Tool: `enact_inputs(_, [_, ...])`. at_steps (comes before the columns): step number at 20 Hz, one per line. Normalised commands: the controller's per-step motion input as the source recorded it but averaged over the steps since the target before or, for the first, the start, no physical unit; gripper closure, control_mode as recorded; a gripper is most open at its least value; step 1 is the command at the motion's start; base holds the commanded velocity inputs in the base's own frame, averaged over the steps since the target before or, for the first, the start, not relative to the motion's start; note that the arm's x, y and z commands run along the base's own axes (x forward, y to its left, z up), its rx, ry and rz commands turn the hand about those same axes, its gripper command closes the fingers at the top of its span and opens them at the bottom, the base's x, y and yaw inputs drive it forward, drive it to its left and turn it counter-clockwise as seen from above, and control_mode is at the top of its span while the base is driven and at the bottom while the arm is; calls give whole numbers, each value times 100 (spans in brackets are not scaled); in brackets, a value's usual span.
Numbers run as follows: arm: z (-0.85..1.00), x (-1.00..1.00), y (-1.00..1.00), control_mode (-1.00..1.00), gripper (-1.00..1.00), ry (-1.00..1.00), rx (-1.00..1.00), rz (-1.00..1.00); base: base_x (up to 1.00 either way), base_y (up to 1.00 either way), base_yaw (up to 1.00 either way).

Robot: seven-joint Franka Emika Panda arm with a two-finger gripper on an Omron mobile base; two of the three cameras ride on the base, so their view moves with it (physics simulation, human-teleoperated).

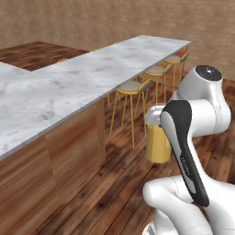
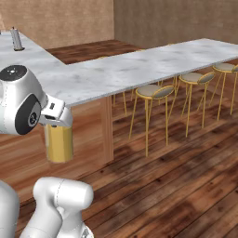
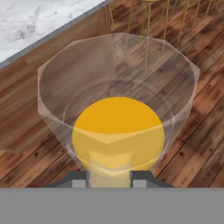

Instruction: Place the pitcher and cup on the dining counter for serving.

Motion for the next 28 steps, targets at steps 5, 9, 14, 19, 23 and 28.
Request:
enact_inputs(5, [0,0,0,100,100,0,0,0,38,-100,34])
enact_inputs(9, [0,0,0,100,100,0,0,0,30,-100,28])
enact_inputs(14, [0,0,0,100,100,0,0,0,39,-100,26])
enact_inputs(19, [0,0,0,100,100,0,0,0,44,-100,25])
enact_inputs(23, [0,0,0,100,100,0,0,0,44,-100,24])
enact_inputs(28, [0,0,0,100,100,0,0,0,49,-95,24])
